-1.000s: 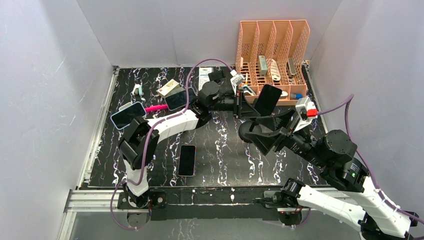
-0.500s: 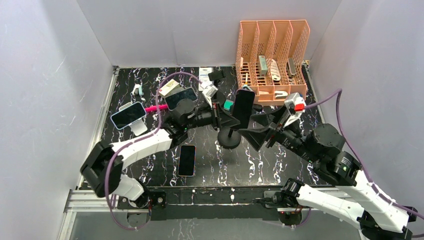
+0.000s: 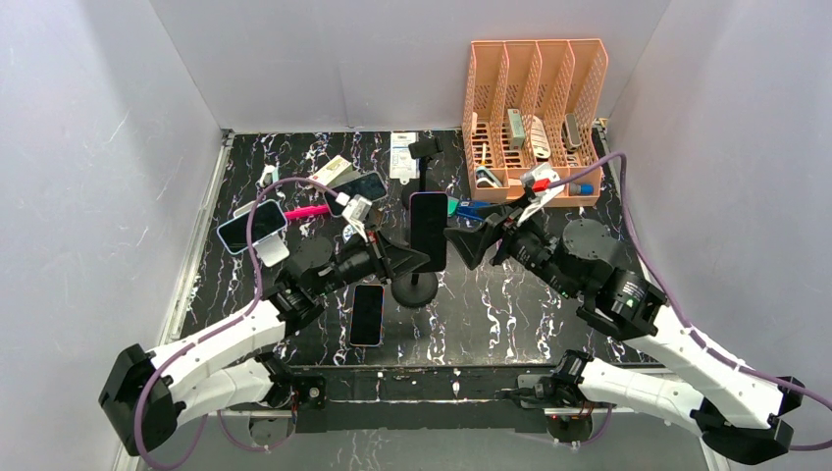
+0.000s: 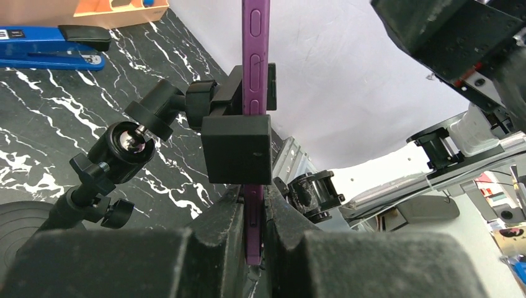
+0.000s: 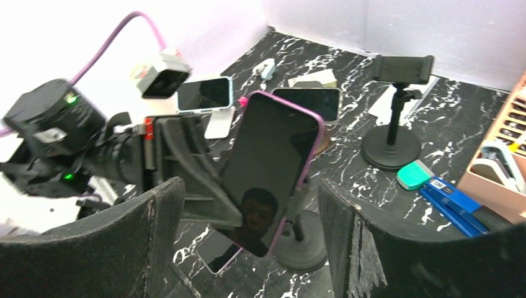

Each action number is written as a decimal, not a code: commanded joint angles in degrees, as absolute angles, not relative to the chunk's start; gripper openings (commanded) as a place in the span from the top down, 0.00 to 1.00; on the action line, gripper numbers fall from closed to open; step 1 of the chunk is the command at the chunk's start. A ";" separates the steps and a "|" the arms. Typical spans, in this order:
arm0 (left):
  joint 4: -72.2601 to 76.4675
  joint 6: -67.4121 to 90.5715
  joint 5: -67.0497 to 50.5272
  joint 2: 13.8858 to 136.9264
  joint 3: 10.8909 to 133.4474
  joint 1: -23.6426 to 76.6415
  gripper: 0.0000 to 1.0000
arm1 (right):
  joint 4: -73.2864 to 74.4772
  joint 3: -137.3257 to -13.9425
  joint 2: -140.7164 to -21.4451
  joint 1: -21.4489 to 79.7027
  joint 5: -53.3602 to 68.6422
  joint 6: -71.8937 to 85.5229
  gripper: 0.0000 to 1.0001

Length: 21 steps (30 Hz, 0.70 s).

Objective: Remove the phone from the phone stand
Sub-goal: Move the phone stand with the phone to the center of the board.

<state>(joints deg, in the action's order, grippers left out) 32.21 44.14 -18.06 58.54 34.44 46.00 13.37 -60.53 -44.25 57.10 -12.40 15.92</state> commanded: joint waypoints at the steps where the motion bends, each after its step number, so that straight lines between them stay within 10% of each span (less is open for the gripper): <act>1: 30.59 42.86 -13.87 53.07 32.12 46.26 1.00 | 9.17 -60.36 -45.10 57.17 -20.92 18.06 0.12; 21: 22.12 42.07 -12.99 50.10 29.21 46.27 0.87 | 10.98 -55.82 -48.19 57.20 -13.38 26.76 0.08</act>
<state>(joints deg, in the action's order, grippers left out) 28.47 43.29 -15.03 51.31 30.72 46.26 11.88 -54.00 -45.95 57.08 -16.03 25.74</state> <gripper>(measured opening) 0.118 0.947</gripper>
